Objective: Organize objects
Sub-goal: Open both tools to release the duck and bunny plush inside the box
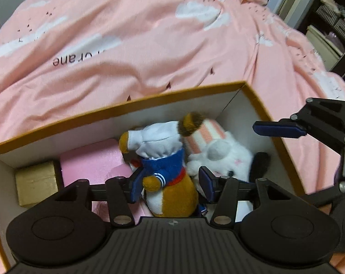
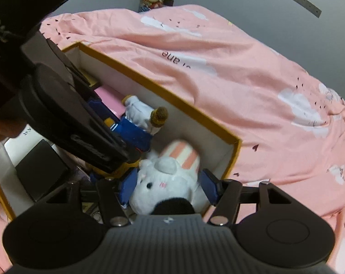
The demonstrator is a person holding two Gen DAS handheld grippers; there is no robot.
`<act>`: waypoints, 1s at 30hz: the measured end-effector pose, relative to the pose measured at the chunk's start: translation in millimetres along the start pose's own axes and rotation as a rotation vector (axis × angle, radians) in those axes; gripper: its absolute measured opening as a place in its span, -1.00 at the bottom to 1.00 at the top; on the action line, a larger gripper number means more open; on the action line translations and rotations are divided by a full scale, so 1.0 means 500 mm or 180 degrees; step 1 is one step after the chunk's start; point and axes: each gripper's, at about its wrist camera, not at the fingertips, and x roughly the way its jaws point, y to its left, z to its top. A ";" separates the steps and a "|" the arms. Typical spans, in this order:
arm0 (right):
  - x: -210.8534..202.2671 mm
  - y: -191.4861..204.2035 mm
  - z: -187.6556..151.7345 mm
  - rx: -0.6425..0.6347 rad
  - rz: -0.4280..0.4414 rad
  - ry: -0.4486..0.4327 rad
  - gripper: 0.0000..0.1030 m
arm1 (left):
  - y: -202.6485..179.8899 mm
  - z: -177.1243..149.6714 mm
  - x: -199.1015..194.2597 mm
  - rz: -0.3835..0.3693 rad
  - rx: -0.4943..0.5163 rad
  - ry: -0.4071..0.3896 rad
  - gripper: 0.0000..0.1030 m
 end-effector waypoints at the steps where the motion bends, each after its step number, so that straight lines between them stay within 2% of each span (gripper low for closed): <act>1: -0.010 -0.003 -0.001 0.0006 0.0023 -0.0014 0.23 | -0.001 -0.003 -0.011 0.0000 0.0006 -0.0035 0.18; 4: -0.037 -0.010 -0.007 0.0004 0.0102 -0.0049 0.18 | -0.005 -0.013 -0.034 0.0001 0.0074 -0.0135 0.14; 6: -0.048 -0.010 -0.012 -0.0048 0.0152 -0.0054 0.14 | -0.011 -0.025 -0.048 0.0035 0.0147 -0.0233 -0.12; 8: -0.057 -0.004 -0.022 -0.0130 0.0184 -0.0043 0.01 | -0.019 -0.035 -0.057 0.0089 0.0255 -0.0407 -0.23; 10: -0.058 0.005 -0.030 -0.0235 0.0204 -0.0010 -0.02 | -0.025 -0.035 -0.060 0.0206 0.0306 -0.0569 -0.29; 11: -0.057 0.009 -0.034 -0.0288 0.0209 0.0002 -0.09 | -0.026 -0.029 -0.058 0.0256 0.0308 -0.0592 -0.33; 13: -0.049 0.016 -0.036 -0.0379 0.0190 0.0044 -0.25 | -0.028 -0.015 -0.047 0.0289 0.0309 -0.0569 -0.46; 16: -0.037 0.020 -0.036 -0.0443 0.0200 0.0103 -0.29 | -0.031 -0.001 -0.022 0.0317 0.0336 -0.0446 -0.60; 18: -0.029 0.019 -0.035 -0.0476 0.0201 0.0125 -0.31 | -0.031 0.000 -0.009 0.0376 0.0348 -0.0395 -0.61; 21: -0.019 0.017 -0.033 -0.0536 0.0187 0.0137 -0.45 | -0.024 0.001 0.009 0.0390 0.0326 -0.0362 -0.63; 30: 0.023 0.009 -0.024 -0.0488 0.0211 0.0179 -0.51 | -0.008 0.011 0.041 0.0310 0.0211 -0.0283 -0.65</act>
